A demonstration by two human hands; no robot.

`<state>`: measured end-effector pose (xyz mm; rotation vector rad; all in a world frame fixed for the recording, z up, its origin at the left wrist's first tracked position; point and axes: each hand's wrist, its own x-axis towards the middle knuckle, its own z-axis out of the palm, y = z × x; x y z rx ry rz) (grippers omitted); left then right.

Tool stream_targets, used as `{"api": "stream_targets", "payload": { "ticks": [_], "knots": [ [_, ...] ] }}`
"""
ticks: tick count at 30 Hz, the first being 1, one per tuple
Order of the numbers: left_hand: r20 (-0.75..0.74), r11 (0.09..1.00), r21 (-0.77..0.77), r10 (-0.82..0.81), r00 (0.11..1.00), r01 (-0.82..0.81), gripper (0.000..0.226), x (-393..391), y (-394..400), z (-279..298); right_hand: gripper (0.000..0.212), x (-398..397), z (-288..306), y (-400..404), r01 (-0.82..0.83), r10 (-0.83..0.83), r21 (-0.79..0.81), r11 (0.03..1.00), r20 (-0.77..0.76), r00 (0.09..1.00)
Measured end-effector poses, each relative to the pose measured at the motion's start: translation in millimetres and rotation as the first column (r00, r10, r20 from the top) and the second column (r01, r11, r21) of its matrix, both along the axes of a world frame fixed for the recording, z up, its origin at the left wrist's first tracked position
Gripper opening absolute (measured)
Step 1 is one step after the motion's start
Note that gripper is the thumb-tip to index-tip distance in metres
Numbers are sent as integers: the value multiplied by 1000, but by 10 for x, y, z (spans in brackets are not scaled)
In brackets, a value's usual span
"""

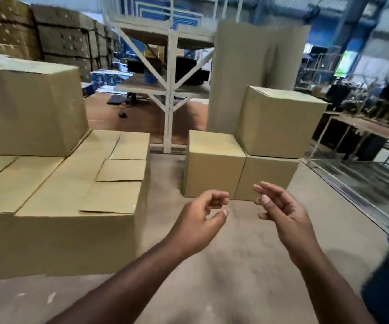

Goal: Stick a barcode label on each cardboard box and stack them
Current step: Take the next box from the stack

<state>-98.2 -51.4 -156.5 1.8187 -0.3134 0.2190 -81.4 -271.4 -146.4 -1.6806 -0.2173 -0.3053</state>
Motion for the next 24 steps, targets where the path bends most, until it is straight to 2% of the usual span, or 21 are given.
{"api": "stream_targets", "payload": {
  "ticks": [4, 6, 8, 11, 14, 16, 20, 22, 24],
  "knots": [
    [1, 1000, -3, -2, 1000, 2, 31, 503, -748, 264, 35, 347, 135, -762, 14, -12, 41, 999, -47, 999],
    [74, 998, 55, 24, 997, -28, 34, 838, -1093, 372, 42, 614, 300, -1146, 4, -3, 31, 999, -45, 999],
    [106, 986, 165, 6, 994, -24, 41, 1161, -1405, 488, 47, 997, 513, -1494, 58, -56, 57, 997, -30, 998],
    [132, 979, 200, 0, 991, -27, 42, 1690, -1807, 718, 47, 1686, 744, -1828, 158, -147, 132, 979, -91, 985],
    [136, 970, 229, 50, 989, -81, 40, 2202, -2115, 915, 59, 2337, 788, -1998, 127, -116, 40, 991, -210, 971],
    [86, 960, 256, 91, 992, -110, 44, 2495, -2248, 1021, 67, 2688, 821, -2136, 147, -145, -8, 989, -230, 962],
    [33, 954, 247, 168, 985, -171, 83, 3087, -2333, 1109, 73, 3237, 920, -2398, 243, -213, 93, 966, -251, 944],
    [56, 956, 187, 218, 974, -225, 100, 3395, -2313, 1088, 76, 3496, 843, -2452, 264, -240, 69, 962, -244, 940],
    [-10, 964, 136, 232, 973, -229, 110, 3659, -2268, 1039, 80, 3676, 760, -2435, 291, -274, 35, 956, -241, 931]
  ]
}}
